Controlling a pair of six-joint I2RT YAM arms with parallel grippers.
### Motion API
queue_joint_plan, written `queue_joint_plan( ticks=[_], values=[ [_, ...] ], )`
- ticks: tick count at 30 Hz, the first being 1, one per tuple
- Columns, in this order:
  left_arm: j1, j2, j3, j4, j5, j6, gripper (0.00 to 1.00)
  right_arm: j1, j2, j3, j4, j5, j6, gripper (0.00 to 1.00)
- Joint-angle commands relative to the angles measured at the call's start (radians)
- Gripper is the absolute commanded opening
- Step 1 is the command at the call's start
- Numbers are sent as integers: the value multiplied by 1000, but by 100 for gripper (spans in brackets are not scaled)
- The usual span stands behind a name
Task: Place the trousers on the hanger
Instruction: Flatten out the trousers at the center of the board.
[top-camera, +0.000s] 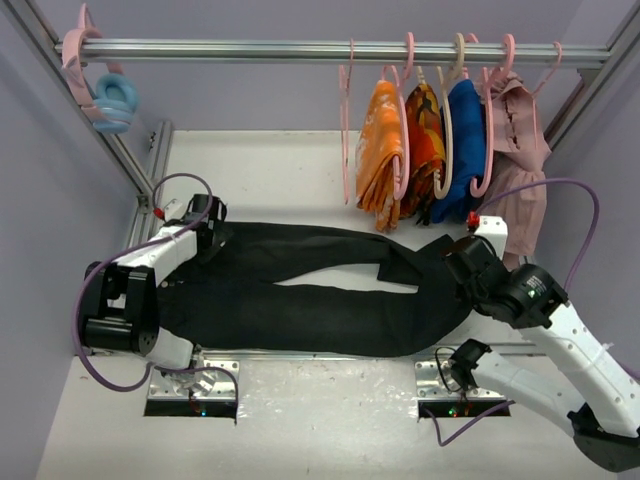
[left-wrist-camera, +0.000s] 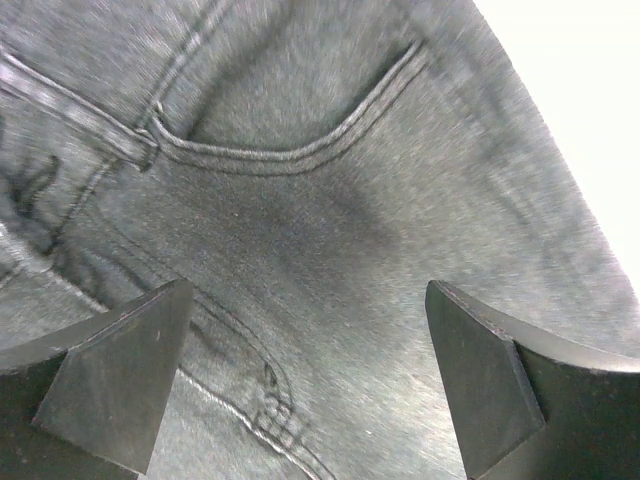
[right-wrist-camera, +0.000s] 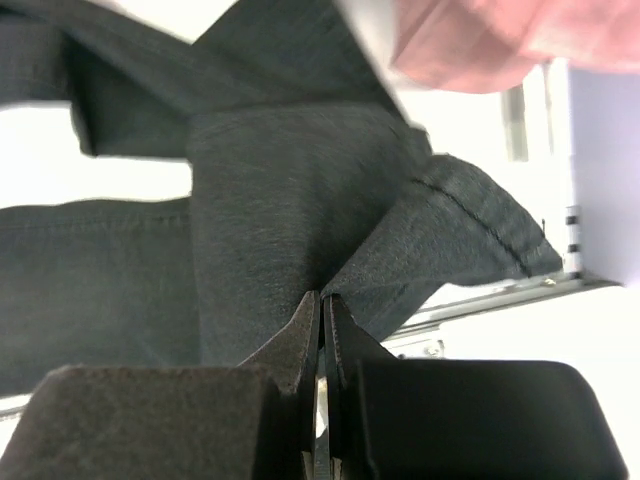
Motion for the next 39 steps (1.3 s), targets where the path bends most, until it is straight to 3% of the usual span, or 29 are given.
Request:
queue_joint_plan(
  ticks=[1, 2, 4, 5, 10, 12, 16, 21, 25, 26, 28, 30, 32, 39],
  values=[
    [-2, -56, 70, -44, -44, -33, 100, 0, 40, 91, -144, 69, 31, 10],
    [-2, -71, 81, -58, -39, -38, 100, 0, 55, 105, -167, 70, 42, 37],
    [-3, -94, 91, -77, -37, -41, 100, 0, 73, 130, -197, 74, 50, 61],
    [-3, -120, 98, -89, -41, -43, 100, 0, 77, 150, -208, 77, 45, 78],
    [-5, -190, 134, -172, -98, -75, 100, 0, 60, 261, -205, 73, 11, 77],
    [-3, -188, 154, -212, -105, -82, 100, 0, 60, 259, -128, 27, -59, 77],
    [-2, -165, 165, -218, -64, -78, 100, 0, 105, 102, 160, -229, -229, 78],
    [-2, -166, 138, -188, -9, -56, 100, -7, 282, -98, 426, -258, -231, 76],
    [-1, -190, 127, -202, -42, -37, 100, -93, 401, -191, 540, -161, -192, 67],
    [-2, -201, 117, -204, -39, -36, 100, -128, 416, -217, 568, -205, -191, 71],
    [-2, -233, 89, -191, -19, -38, 100, -183, 426, -271, 618, -277, -177, 91],
    [-2, -250, 59, -194, -7, -58, 100, -241, 422, -348, 662, -370, -148, 98],
    [-3, -274, 27, -198, -5, -79, 100, -303, 416, -437, 735, -473, -117, 99],
    [22, -343, 74, -308, -134, -132, 100, -488, 390, -582, 782, -529, -25, 99]
  ],
)
